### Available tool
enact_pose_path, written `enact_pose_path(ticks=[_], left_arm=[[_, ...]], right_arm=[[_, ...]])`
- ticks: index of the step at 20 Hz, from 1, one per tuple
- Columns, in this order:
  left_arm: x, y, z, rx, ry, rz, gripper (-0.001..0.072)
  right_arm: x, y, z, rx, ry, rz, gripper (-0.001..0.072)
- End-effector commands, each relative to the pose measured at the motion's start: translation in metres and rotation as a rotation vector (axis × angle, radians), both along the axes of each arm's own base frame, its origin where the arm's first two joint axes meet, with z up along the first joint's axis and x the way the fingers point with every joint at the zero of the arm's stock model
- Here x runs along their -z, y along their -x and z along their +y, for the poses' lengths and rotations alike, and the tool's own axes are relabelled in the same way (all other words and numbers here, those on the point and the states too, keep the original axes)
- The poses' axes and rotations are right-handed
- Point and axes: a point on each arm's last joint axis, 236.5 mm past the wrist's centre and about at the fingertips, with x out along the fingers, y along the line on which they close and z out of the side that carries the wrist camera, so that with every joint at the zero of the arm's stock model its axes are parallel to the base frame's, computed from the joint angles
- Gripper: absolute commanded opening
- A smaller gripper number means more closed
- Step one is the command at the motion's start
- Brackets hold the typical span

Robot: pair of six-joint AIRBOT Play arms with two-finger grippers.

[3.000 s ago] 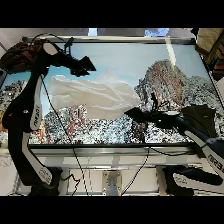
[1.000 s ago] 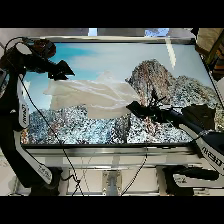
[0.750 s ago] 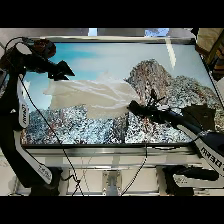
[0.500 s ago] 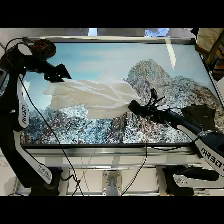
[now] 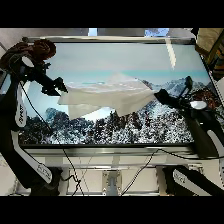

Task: Fold the shirts.

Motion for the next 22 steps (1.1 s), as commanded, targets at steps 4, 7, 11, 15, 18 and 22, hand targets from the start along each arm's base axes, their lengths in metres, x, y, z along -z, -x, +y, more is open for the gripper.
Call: enact_pose_path(ticks=[4,7,11,15,18,22], left_arm=[[0.028,0.027,-0.065,0.021,0.115,0.118,0.0555],[0.046,0.034,-0.065,0.086,0.017,0.114,0.0555],[0.038,0.024,-0.037,0.042,-0.011,0.098,0.0555],[0.034,0.022,-0.032,-0.020,0.041,0.112,0.0555],[0.032,0.021,-0.047,-0.021,0.110,0.113,0.0554],[0.036,0.035,-0.051,-0.002,0.134,0.181,0.0554]], right_arm=[[0.006,0.037,-0.051,0.005,0.101,0.101,0.0028],[0.005,0.035,-0.057,0.020,0.117,0.093,0.0028],[0.012,0.042,-0.081,0.053,0.150,0.124,0.0028],[0.016,0.053,-0.100,0.090,0.124,0.160,0.0028],[0.016,0.054,-0.101,0.087,0.128,0.162,0.0028],[0.016,0.053,-0.102,0.091,0.131,0.159,0.0028]])
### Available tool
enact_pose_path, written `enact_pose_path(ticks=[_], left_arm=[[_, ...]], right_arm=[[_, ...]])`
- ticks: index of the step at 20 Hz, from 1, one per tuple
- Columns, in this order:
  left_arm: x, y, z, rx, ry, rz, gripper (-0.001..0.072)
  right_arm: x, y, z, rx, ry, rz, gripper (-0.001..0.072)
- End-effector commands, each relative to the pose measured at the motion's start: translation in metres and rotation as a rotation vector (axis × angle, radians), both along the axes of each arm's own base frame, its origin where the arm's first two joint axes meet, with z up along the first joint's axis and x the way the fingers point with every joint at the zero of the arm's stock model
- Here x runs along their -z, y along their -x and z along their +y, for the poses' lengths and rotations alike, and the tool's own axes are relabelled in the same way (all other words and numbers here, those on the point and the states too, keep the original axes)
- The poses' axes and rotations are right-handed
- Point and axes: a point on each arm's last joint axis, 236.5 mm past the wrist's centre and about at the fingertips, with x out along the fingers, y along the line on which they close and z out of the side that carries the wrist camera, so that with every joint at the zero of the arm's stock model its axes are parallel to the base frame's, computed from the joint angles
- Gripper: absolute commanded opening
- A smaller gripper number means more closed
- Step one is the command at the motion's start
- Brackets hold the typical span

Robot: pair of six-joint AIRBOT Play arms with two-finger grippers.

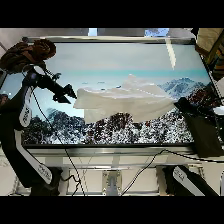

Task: Fold the shirts.

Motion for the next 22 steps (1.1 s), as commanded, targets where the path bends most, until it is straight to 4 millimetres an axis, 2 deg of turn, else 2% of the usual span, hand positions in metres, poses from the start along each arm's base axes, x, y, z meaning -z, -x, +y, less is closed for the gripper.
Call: enact_pose_path(ticks=[1,7,10,12,15,16,18,19,20,22], left_arm=[[0.002,0.012,-0.005,0.011,0.032,0.060,0.0554],[0.010,0.014,-0.005,-0.001,0.028,0.092,0.0524],[0.021,0.018,-0.006,0.027,-0.029,0.105,0.0500],[0.028,0.022,-0.013,0.063,-0.059,0.111,0.0496],[0.034,0.010,-0.031,0.046,-0.062,0.069,0.0483],[0.035,0.006,-0.035,0.037,-0.065,0.056,0.0400],[0.035,0.001,-0.043,0.036,-0.056,0.030,0.0151],[0.033,-0.002,-0.049,0.032,-0.035,0.016,0.0004],[0.029,-0.007,-0.057,0.034,0.002,-0.008,0.0011],[0.005,-0.020,-0.082,0.041,0.137,-0.076,0.0011]], right_arm=[[0.000,0.000,-0.002,0.004,0.004,-0.002,0.0028],[-0.001,-0.001,-0.004,0.009,0.008,-0.006,0.0028],[-0.001,-0.001,-0.004,0.010,0.008,-0.007,0.0028],[-0.001,-0.001,-0.004,0.010,0.006,-0.008,0.0029],[-0.001,-0.001,-0.003,0.008,0.007,-0.008,0.0028],[-0.001,-0.001,-0.003,0.008,0.007,-0.008,0.0029],[-0.001,-0.001,-0.003,0.008,0.007,-0.008,0.0029],[-0.001,-0.001,-0.003,0.007,0.007,-0.008,0.0029],[-0.001,-0.001,-0.003,0.007,0.007,-0.008,0.0028],[-0.003,-0.001,-0.002,-0.011,0.020,-0.015,0.0028]])
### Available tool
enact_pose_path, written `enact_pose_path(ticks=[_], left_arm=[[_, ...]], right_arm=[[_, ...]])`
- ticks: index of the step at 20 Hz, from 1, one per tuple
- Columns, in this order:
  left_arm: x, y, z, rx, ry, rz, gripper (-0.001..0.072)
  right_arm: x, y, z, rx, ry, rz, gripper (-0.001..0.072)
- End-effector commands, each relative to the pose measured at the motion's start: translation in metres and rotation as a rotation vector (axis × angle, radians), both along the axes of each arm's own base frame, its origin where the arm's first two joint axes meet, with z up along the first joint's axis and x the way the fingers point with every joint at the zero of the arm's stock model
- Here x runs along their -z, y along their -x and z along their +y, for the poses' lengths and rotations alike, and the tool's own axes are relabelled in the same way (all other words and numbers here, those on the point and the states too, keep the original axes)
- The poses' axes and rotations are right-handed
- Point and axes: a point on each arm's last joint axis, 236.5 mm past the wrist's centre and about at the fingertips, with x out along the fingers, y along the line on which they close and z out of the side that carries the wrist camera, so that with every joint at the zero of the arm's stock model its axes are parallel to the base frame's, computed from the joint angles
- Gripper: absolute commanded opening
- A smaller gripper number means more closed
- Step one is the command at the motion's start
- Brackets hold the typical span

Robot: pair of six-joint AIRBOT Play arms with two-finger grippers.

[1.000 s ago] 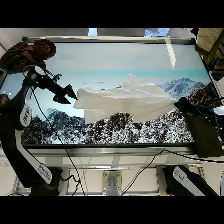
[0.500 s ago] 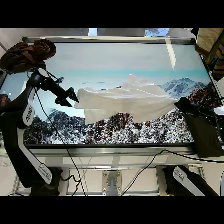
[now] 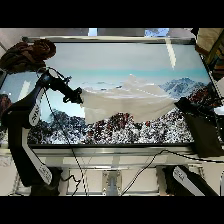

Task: Fold the shirts.

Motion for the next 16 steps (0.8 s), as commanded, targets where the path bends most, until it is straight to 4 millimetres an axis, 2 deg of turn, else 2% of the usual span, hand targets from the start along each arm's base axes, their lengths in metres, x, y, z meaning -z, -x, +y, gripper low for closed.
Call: enact_pose_path(ticks=[1,2,4,6,8,9,11,14,16], left_arm=[[-0.045,-0.027,-0.044,0.002,0.222,-0.135,0.0010],[-0.077,-0.041,-0.060,-0.005,0.324,-0.213,0.0010],[-0.167,-0.073,-0.083,-0.051,0.521,-0.422,0.0010],[-0.271,-0.094,-0.088,-0.088,0.634,-0.675,0.0009],[-0.358,-0.090,-0.079,-0.087,0.625,-0.906,0.0009],[-0.396,-0.078,-0.076,-0.078,0.621,-1.005,0.0008],[-0.470,-0.037,-0.072,-0.026,0.607,-1.202,0.0008],[-0.562,0.041,-0.065,0.037,0.539,-1.477,0.0008],[-0.607,0.087,-0.051,0.028,0.425,-1.648,0.0008]], right_arm=[[-0.006,0.000,0.000,-0.021,0.025,-0.022,0.0028],[-0.015,-0.001,-0.002,-0.014,0.041,-0.048,0.0028],[-0.050,-0.004,-0.007,-0.026,0.102,-0.130,0.0027],[-0.103,-0.004,-0.017,-0.023,0.152,-0.223,0.0027],[-0.164,0.005,-0.027,-0.038,0.230,-0.315,0.0027],[-0.192,0.014,-0.030,-0.041,0.256,-0.348,0.0026],[-0.247,0.032,-0.028,-0.053,0.297,-0.422,0.0025],[-0.332,0.048,0.002,-0.126,0.314,-0.616,0.0025],[-0.382,0.056,0.029,-0.185,0.315,-0.757,0.0024]])
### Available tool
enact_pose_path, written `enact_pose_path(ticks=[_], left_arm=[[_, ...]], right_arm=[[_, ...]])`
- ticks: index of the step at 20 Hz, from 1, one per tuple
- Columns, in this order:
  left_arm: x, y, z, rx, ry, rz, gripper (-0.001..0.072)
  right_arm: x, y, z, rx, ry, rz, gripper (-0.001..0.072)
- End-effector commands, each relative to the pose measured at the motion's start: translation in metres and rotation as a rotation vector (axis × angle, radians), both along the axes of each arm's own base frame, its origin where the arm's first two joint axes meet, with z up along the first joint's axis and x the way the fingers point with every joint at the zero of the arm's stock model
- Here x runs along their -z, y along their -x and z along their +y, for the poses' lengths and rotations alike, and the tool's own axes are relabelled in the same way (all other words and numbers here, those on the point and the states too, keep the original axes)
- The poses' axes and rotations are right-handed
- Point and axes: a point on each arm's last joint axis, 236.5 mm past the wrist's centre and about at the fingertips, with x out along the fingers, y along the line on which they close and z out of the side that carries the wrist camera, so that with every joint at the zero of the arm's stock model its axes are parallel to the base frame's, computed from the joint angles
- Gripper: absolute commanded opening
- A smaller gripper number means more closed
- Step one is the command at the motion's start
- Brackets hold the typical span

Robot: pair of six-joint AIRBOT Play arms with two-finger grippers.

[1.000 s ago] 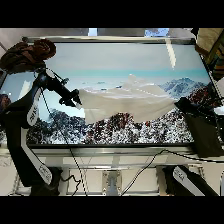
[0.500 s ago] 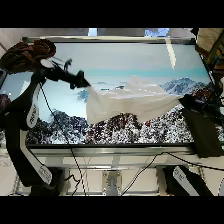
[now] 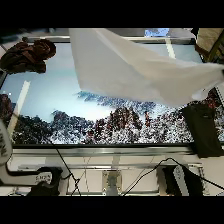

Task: Fold the shirts.

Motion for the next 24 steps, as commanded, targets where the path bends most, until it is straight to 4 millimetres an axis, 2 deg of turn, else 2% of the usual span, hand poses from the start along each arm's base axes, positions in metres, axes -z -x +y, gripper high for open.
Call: enact_pose_path(ticks=[1,3,4,5,6,7,8,10,11,13,15,17,19,20,22,23,24], left_arm=[[-0.087,0.085,0.022,-0.158,-0.063,-0.288,0.0008],[-0.110,0.120,0.031,-0.222,-0.096,-0.378,0.0007],[-0.120,0.126,0.041,-0.284,-0.117,-0.421,0.0006],[-0.123,0.123,0.055,-0.358,-0.128,-0.423,0.0006],[-0.116,0.113,0.071,-0.438,-0.159,-0.387,0.0006],[-0.101,0.098,0.087,-0.509,-0.210,-0.336,0.0006],[-0.077,0.081,0.103,-0.570,-0.267,-0.254,0.0006],[-0.017,0.049,0.125,-0.631,-0.371,-0.068,0.0006],[0.017,0.034,0.127,-0.616,-0.421,0.024,0.0006],[0.081,0.006,0.124,-0.563,-0.477,0.198,0.0006],[0.151,-0.024,0.116,-0.517,-0.543,0.348,0.0006],[0.216,-0.053,0.108,-0.489,-0.602,0.471,0.0007],[0.272,-0.085,0.102,-0.481,-0.613,0.560,0.0006],[0.297,-0.104,0.102,-0.496,-0.600,0.586,0.0006],[0.341,-0.146,0.107,-0.574,-0.530,0.618,0.0006],[0.357,-0.166,0.114,-0.634,-0.486,0.621,0.0006],[0.368,-0.182,0.121,-0.683,-0.453,0.613,0.0006]], right_arm=[[-0.089,0.028,0.058,-0.168,0.043,-0.204,0.0024],[-0.121,0.041,0.078,-0.209,0.098,-0.275,0.0024],[-0.135,0.047,0.082,-0.205,0.137,-0.306,0.0024],[-0.147,0.050,0.085,-0.202,0.162,-0.332,0.0024],[-0.157,0.051,0.085,-0.202,0.182,-0.350,0.0024],[-0.162,0.049,0.084,-0.205,0.186,-0.359,0.0023],[-0.164,0.042,0.077,-0.206,0.181,-0.356,0.0024],[-0.155,0.023,0.063,-0.233,0.103,-0.322,0.0024],[-0.143,0.010,0.059,-0.278,0.036,-0.282,0.0024],[-0.105,-0.023,0.058,-0.365,-0.064,-0.165,0.0024],[-0.049,-0.062,0.071,-0.438,-0.114,0.008,0.0024],[0.037,-0.107,0.089,-0.451,-0.065,0.253,0.0024],[0.125,-0.142,0.110,-0.459,0.027,0.466,0.0024],[0.168,-0.158,0.124,-0.479,0.054,0.544,0.0024],[0.235,-0.196,0.144,-0.477,0.000,0.605,0.0023],[0.258,-0.216,0.144,-0.446,-0.047,0.596,0.0023],[0.278,-0.239,0.132,-0.383,-0.081,0.567,0.0024]])
